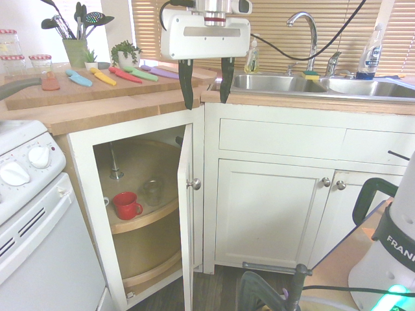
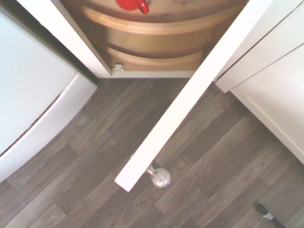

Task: Close the cabinet

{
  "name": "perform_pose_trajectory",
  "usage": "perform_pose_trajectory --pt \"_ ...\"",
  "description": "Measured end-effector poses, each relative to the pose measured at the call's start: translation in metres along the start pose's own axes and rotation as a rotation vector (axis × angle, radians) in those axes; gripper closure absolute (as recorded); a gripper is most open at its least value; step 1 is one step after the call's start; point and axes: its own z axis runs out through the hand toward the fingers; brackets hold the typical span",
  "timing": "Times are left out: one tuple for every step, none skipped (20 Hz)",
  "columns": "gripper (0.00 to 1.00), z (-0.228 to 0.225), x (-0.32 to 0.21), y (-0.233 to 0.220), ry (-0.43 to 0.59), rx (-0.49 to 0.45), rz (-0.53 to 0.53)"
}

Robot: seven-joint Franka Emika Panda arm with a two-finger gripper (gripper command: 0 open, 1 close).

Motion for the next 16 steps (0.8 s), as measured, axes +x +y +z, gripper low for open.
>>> perform_pose_trajectory --pt "0.0 0.001 0.0 0.0 -0.002 -0.001 0.001" --pt "0.0 0.002 0.001 0.001 -0.003 -0.002 0.003" --pt "0.0 0.003 0.001 0.002 -0.004 -0.002 0.005" --pt "0.0 0.005 0.001 0.004 -0.003 0.0 0.006" --pt "0.0 0.01 0.0 0.007 -0.002 0.0 0.007" --pt "0.0 0.015 -0.001 0.01 -0.001 -0.002 0.008" --pt "0.0 0.021 -0.003 0.014 0.0 -0.006 0.009" --pt "0.0 0.026 -0.004 0.018 0.001 -0.013 0.008" --pt "0.0 0.031 -0.004 0.022 0.004 -0.022 0.006" --pt "0.0 0.035 -0.004 0.025 0.008 -0.031 0.003" --pt "0.0 0.04 -0.003 0.029 0.017 -0.041 -0.007" --pt "0.0 0.045 -0.002 0.031 0.03 -0.05 -0.02" --pt "0.0 0.051 -0.001 0.033 0.042 -0.056 -0.036" --pt "0.0 0.058 0.0 0.034 0.056 -0.059 -0.053" --pt "0.0 0.065 0.003 0.034 0.066 -0.061 -0.068" --pt "0.0 0.072 0.006 0.033 0.073 -0.056 -0.083"
